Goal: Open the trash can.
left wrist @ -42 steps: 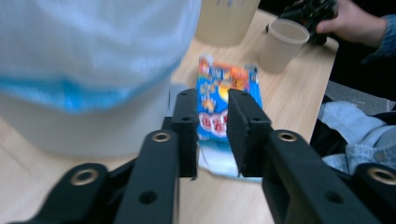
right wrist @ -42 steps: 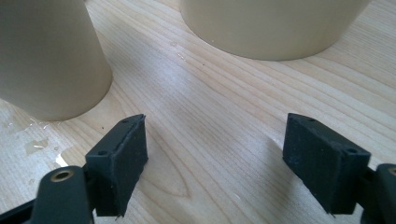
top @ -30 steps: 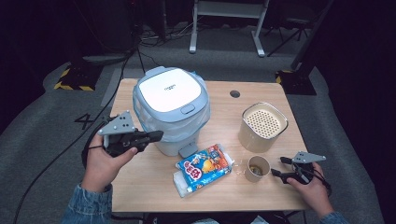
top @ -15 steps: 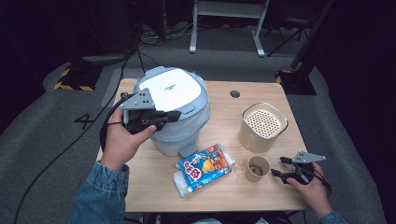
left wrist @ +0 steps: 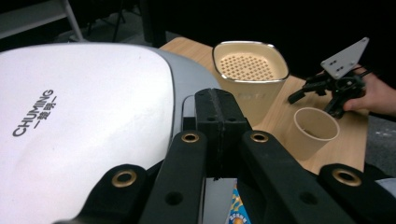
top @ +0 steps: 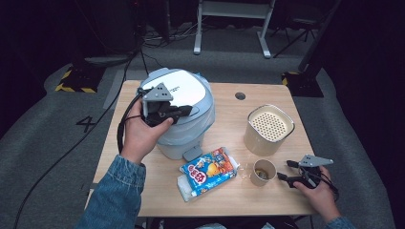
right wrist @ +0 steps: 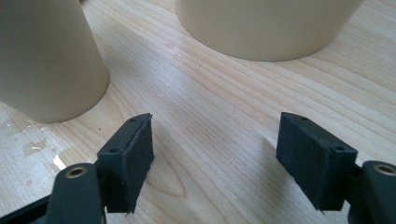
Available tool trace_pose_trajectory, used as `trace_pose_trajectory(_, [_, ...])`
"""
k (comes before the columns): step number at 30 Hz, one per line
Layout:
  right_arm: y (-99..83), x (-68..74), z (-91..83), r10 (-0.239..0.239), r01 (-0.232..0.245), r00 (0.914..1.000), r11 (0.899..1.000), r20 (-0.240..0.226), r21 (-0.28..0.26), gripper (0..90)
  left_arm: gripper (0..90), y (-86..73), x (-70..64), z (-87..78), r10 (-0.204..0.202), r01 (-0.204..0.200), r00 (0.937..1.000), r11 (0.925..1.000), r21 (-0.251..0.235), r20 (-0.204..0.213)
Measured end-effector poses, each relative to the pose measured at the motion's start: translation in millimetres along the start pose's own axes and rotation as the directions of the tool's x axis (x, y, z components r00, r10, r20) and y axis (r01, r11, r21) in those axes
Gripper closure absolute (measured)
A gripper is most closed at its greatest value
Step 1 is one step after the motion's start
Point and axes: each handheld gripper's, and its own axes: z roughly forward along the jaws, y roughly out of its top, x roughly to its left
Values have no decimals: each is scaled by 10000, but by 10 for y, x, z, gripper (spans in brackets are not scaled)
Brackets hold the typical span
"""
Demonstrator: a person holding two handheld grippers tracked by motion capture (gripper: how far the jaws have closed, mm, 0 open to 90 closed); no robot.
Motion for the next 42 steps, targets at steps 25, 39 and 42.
trace_pose_trajectory(25, [0,0,0,-4,4,10000,10000,2,0,274,870,59,-157,130,452,-426,9973,9980,472,-574])
trace_pose_trajectory(39, [18,-3,21,34,-34,10000,10000,77,8,270,516,-116,-131,-324,682,-578,9934,9921,-1110,922])
trace_pose_trajectory(42, [18,-3,20,36,-36,10000,10000,73,12,270,476,-204,-143,-426,835,-708,9900,9913,-1111,1140])
